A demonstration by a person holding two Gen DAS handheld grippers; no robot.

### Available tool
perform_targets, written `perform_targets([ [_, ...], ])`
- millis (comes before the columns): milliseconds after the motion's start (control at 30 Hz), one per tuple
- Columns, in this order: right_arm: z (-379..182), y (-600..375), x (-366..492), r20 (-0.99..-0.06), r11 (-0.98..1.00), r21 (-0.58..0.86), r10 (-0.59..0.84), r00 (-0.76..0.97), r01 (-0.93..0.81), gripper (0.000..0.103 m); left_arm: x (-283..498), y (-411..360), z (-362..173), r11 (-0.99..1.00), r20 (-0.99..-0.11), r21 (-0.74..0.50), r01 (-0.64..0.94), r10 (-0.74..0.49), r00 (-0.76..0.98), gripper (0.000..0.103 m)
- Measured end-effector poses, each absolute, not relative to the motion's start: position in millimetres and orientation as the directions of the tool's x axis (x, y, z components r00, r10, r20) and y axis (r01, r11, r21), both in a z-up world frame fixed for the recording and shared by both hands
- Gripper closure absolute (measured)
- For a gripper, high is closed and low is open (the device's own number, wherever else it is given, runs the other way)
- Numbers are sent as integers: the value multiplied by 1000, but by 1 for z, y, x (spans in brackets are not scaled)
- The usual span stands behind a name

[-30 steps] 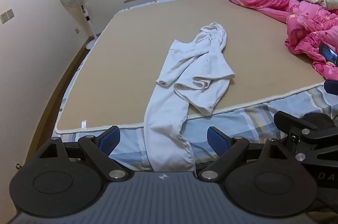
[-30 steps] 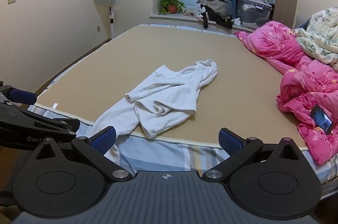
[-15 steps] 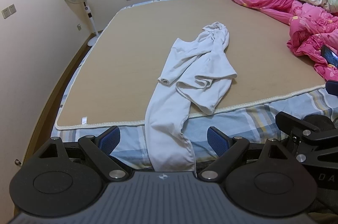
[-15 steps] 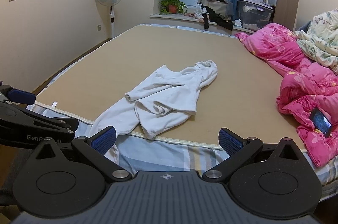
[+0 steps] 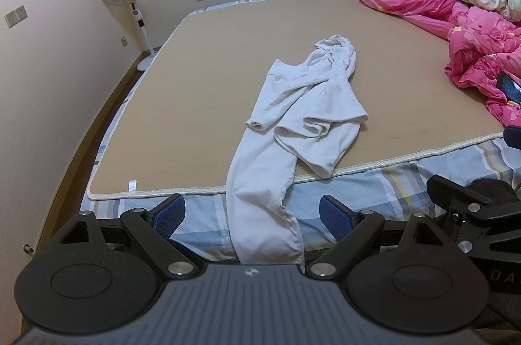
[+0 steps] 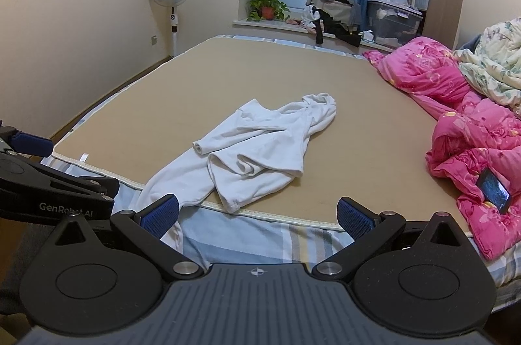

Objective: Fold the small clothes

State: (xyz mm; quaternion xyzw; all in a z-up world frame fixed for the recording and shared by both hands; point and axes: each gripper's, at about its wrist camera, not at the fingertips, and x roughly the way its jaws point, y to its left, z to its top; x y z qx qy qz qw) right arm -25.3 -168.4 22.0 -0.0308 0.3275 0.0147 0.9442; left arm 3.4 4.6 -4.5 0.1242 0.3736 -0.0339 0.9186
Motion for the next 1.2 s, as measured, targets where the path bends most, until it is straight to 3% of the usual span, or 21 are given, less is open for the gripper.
perform_targets([
  [1200, 17, -169, -22, -626, 996, -57, 13, 779, -63, 1, 5, 6, -4, 967, -703, 200, 156, 31, 710, 11],
])
